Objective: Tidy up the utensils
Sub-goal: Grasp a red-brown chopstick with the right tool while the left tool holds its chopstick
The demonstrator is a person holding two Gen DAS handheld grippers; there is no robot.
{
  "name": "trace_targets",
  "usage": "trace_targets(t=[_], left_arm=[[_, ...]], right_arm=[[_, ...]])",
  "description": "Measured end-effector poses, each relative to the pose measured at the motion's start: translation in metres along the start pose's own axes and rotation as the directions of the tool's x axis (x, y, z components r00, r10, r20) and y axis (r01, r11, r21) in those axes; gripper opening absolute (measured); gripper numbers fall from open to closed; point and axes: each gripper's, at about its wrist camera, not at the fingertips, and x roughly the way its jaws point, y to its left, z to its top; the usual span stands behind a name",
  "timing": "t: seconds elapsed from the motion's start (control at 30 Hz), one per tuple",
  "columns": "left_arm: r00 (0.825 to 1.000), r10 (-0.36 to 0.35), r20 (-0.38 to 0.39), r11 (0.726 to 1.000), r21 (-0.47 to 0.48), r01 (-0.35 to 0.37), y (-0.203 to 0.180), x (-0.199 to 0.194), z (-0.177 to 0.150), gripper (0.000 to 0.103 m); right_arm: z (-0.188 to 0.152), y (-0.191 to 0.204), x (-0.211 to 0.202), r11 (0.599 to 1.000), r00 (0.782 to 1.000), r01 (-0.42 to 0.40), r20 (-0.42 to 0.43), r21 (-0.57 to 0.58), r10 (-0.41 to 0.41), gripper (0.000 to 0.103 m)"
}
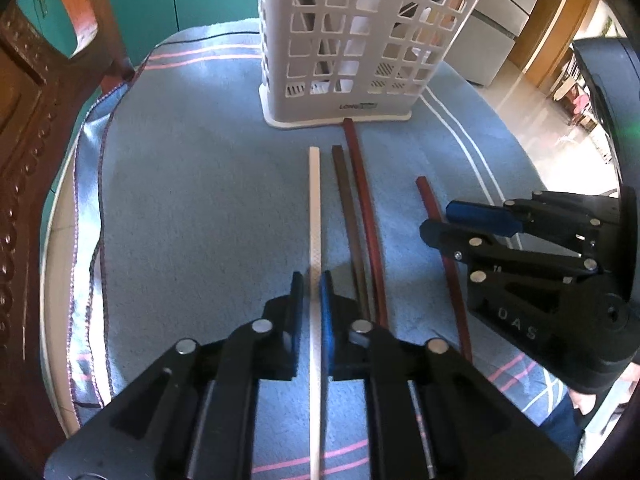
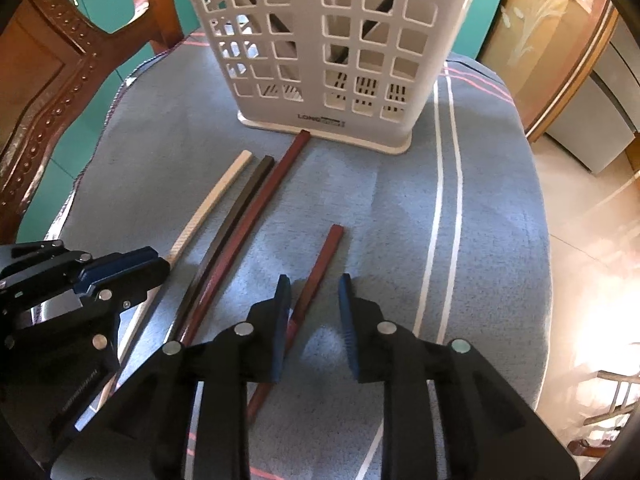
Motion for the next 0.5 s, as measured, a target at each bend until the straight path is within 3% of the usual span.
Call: trace_targets(t=[0.37,0.5], left_arm=[[0.999,0.042,0.007,0.999,0.008,-0.042,-0.004,0.010,0.010,0.031],[0.998,0.057,0.009,0.998,0.014,-0.057,-0.009,0.017,0.016,0.031]], right_arm=[[-0.012,0.012,0.000,0.998,0.997,0.069,0.036,-0.009,-0.068,0.029],[-0.012,0.015,0.001,0.997,0.997,0.070,0.034,-0.015,-0.069,0.029]])
